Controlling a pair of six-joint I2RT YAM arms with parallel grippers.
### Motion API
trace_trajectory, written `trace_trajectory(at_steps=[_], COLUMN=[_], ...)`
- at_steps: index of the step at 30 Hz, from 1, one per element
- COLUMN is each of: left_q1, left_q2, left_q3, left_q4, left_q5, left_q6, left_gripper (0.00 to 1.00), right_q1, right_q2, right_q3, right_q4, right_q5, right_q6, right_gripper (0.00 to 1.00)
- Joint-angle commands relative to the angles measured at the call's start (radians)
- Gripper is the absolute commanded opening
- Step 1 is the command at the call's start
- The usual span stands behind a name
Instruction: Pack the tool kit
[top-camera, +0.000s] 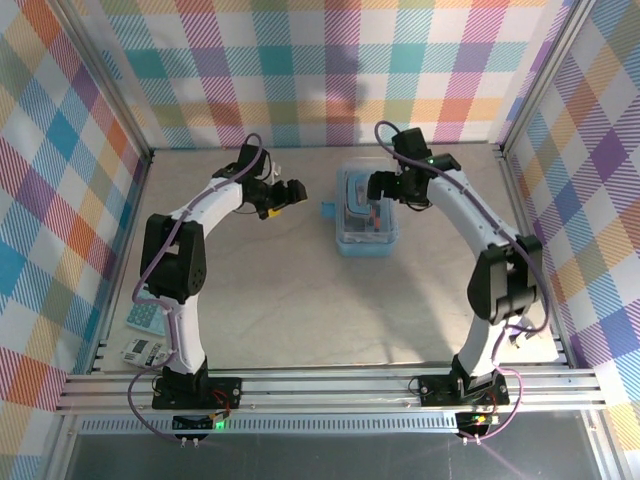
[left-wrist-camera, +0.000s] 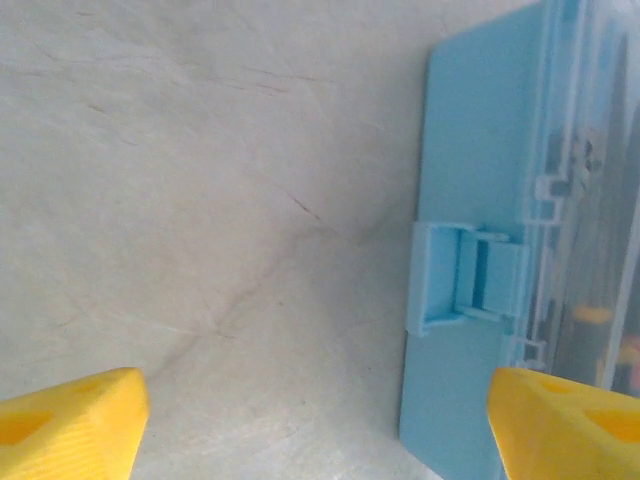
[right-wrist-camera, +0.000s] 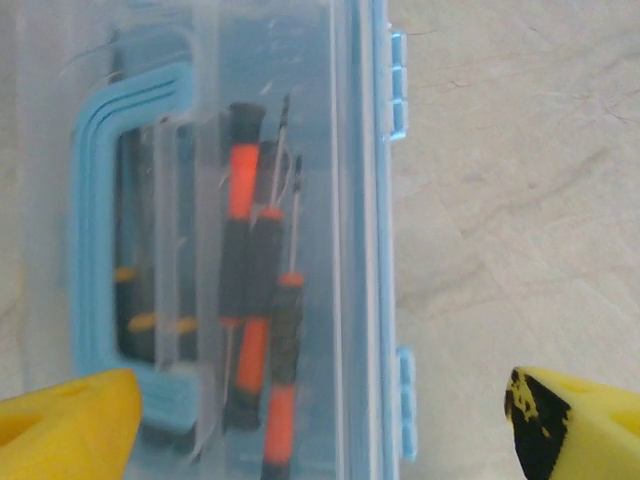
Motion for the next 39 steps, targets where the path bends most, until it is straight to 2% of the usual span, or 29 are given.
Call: trace_trajectory(at_steps=[1,8,11,15,21,31,39], left_q1=[-0.008,-0.008,-0.01,-0.019,-0.052,-0.095,-0.129], left_q2=[0.078,0.138,0.158,0.202,0.287,0.351,0.342], left_q3=[0.012,-0.008,0.002,0.032,0.095,0.139,0.149], left_q4=[-0.024,0.103,0.125,0.117,0.098,0.133,0.181], left_q5=[0.044,0.141,0.168,0.168,0.162,0.183,0.219], left_q6=[-0.035,-0.104,-0.114,-0.115,-0.115,-0.146,-0.178], left_gripper=[0.75,0.37,0.26,0.19,0.13,0.12,0.12], right_q1=[-0.008,-0.044,-0.052,-0.053,-0.053,-0.053,-0.053], right_q2=[0.065,0.166,0.209,0.254,0.285,0.286,0.289], right_q3=[0.089,0.177,0.215,0.254,0.256,0.224,0.224], right_q4=[0.018,0.059,0.052,0.033,0.029,0.042,0.042], right_q5=[-0.155,-0.245,-0.265,-0.268,-0.279,-0.296,-0.302], right_q6=[-0.069,-0.046,-0.043,-0.049,-0.053,-0.055,-0.052], right_gripper=[0.93,0.93,0.94,0.94,0.94,0.95,0.95])
